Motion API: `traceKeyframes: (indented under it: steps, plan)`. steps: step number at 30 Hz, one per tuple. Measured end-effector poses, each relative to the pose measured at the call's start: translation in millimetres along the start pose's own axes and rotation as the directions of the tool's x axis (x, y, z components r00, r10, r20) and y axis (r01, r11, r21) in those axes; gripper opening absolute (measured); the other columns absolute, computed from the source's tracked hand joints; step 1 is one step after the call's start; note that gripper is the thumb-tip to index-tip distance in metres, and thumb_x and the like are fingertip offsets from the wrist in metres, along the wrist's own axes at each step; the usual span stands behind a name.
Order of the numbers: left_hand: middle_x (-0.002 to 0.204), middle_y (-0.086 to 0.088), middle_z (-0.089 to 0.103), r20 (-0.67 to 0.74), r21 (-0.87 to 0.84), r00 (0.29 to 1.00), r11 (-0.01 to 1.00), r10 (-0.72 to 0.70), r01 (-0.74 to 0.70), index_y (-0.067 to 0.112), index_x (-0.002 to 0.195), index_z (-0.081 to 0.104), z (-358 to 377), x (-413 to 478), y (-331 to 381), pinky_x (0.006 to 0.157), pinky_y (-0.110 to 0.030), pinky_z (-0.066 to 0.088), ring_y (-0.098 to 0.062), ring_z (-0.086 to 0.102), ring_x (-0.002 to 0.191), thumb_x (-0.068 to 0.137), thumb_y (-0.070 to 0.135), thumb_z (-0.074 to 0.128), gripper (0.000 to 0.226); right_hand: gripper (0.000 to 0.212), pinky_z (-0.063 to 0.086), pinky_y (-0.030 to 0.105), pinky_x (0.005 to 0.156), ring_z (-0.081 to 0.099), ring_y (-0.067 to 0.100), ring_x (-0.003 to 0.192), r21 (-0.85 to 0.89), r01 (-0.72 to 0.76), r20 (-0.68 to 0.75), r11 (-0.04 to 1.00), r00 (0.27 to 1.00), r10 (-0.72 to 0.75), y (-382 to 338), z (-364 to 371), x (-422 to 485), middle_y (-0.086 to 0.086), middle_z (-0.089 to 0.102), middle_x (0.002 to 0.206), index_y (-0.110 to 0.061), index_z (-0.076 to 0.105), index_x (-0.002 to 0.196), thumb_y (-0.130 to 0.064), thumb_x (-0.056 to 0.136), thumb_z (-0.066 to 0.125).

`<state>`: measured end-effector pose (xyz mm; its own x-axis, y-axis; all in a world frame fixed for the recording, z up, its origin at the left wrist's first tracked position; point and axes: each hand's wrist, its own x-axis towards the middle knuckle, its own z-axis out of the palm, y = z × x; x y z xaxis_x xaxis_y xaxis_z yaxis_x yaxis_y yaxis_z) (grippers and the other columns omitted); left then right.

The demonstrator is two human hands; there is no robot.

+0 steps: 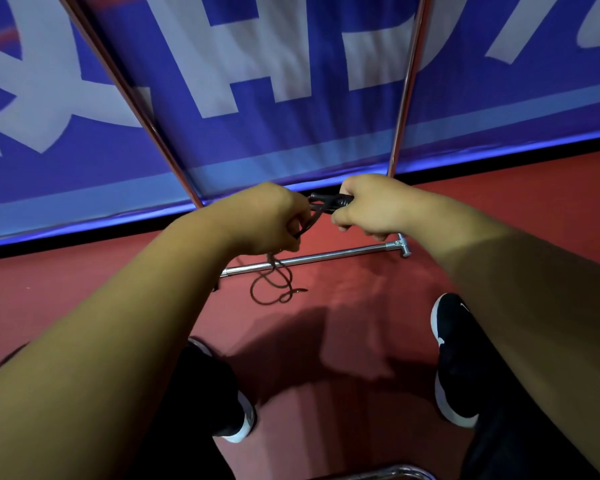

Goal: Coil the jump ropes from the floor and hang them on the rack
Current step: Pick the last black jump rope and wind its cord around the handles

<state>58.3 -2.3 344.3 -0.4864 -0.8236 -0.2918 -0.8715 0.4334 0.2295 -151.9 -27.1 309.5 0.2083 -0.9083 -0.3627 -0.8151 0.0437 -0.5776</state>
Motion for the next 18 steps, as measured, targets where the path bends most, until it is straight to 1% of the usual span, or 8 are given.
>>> traceKeyframes:
  steps: [2, 4, 7, 9, 11, 14, 16, 18]
  plan:
    - [0.081, 0.013, 0.071, 0.044, -0.017, 0.996, 0.997, -0.074, 0.075, 0.025, 0.092, 0.065, 6, 2, 1, 0.072, -0.029, 0.049, -0.011, 0.064, 0.077, 0.081, 0.023, 0.084, 0.022, 0.008, 0.048, 0.028, 0.044, 0.053, 0.021, 0.041, -0.005, 0.041, -0.032, 0.999, 0.999, -0.041, -1, 3, 0, 0.007, 0.062, 0.061, -0.014, 0.072, 0.09, -0.02, 0.087, 0.076]
    - [0.077, 0.008, 0.075, 0.059, -0.088, 0.987, 0.984, -0.151, 0.155, 0.022, 0.084, 0.064, 13, 5, 0, 0.07, -0.028, 0.052, -0.009, 0.069, 0.07, 0.08, 0.023, 0.084, 0.021, 0.007, 0.045, 0.027, 0.041, 0.05, 0.019, 0.038, -0.008, 0.088, -0.045, 0.996, 0.995, -0.088, -3, 4, -1, 0.005, 0.061, 0.063, -0.016, 0.072, 0.088, -0.021, 0.088, 0.075]
    - [0.072, 0.004, 0.075, -0.015, -0.164, 0.96, 0.947, -0.281, 0.275, 0.021, 0.084, 0.069, 19, 5, -4, 0.064, -0.025, 0.056, -0.011, 0.073, 0.064, 0.082, 0.019, 0.081, 0.012, 0.008, 0.042, 0.026, 0.04, 0.048, 0.017, 0.038, 0.004, 0.118, -0.048, 0.993, 0.992, -0.117, -3, 3, -1, 0.001, 0.06, 0.059, -0.016, 0.072, 0.086, -0.022, 0.089, 0.076]
    - [0.066, 0.002, 0.075, -0.055, -0.263, 0.926, 0.9, -0.374, 0.348, 0.017, 0.086, 0.073, 18, 3, -7, 0.066, -0.026, 0.062, -0.012, 0.074, 0.056, 0.087, 0.016, 0.077, 0.004, 0.008, 0.042, 0.024, 0.041, 0.049, 0.018, 0.039, -0.013, 0.108, -0.022, 0.994, 0.994, -0.109, -2, 2, 0, -0.003, 0.058, 0.053, -0.016, 0.073, 0.085, -0.022, 0.088, 0.076]
    - [0.066, -0.004, 0.076, -0.08, -0.343, 0.891, 0.851, -0.447, 0.397, 0.011, 0.085, 0.073, 16, 2, -6, 0.066, -0.024, 0.059, -0.013, 0.073, 0.051, 0.092, 0.013, 0.067, 0.01, 0.008, 0.042, 0.024, 0.042, 0.051, 0.019, 0.04, -0.061, 0.093, 0.01, 0.994, 0.996, -0.093, 0, 5, 1, 0.001, 0.061, 0.058, -0.017, 0.072, 0.085, -0.023, 0.088, 0.076]
    - [0.069, -0.017, 0.073, -0.168, -0.394, 0.858, 0.831, -0.486, 0.393, 0.004, 0.086, 0.068, 11, 2, 1, 0.055, -0.025, 0.049, -0.013, 0.072, 0.05, 0.097, 0.015, 0.055, 0.02, 0.01, 0.043, 0.023, 0.042, 0.055, 0.021, 0.044, -0.098, 0.059, 0.017, 0.993, 0.998, -0.057, 1, 11, 1, 0.012, 0.07, 0.069, -0.017, 0.073, 0.084, -0.026, 0.088, 0.076]
    - [0.063, -0.011, 0.071, -0.186, -0.463, 0.873, 0.824, -0.451, 0.327, 0.003, 0.089, 0.066, 8, 2, 6, 0.059, -0.03, 0.053, -0.02, 0.074, 0.055, 0.1, 0.021, 0.058, 0.022, 0.014, 0.048, 0.025, 0.046, 0.062, 0.027, 0.047, -0.112, 0.036, 0.015, 0.993, 0.999, -0.035, 1, 11, 3, 0.016, 0.076, 0.076, -0.016, 0.075, 0.084, -0.029, 0.09, 0.072]
    - [0.058, -0.002, 0.065, -0.131, -0.628, 0.906, 0.741, -0.403, 0.239, 0.002, 0.089, 0.064, 6, 0, 8, 0.065, -0.032, 0.057, -0.022, 0.076, 0.059, 0.1, 0.031, 0.068, 0.031, 0.017, 0.056, 0.03, 0.051, 0.067, 0.029, 0.05, -0.108, 0.015, 0.015, 0.994, 1.0, -0.014, 1, 9, 4, 0.015, 0.075, 0.072, -0.015, 0.074, 0.088, -0.03, 0.092, 0.069]
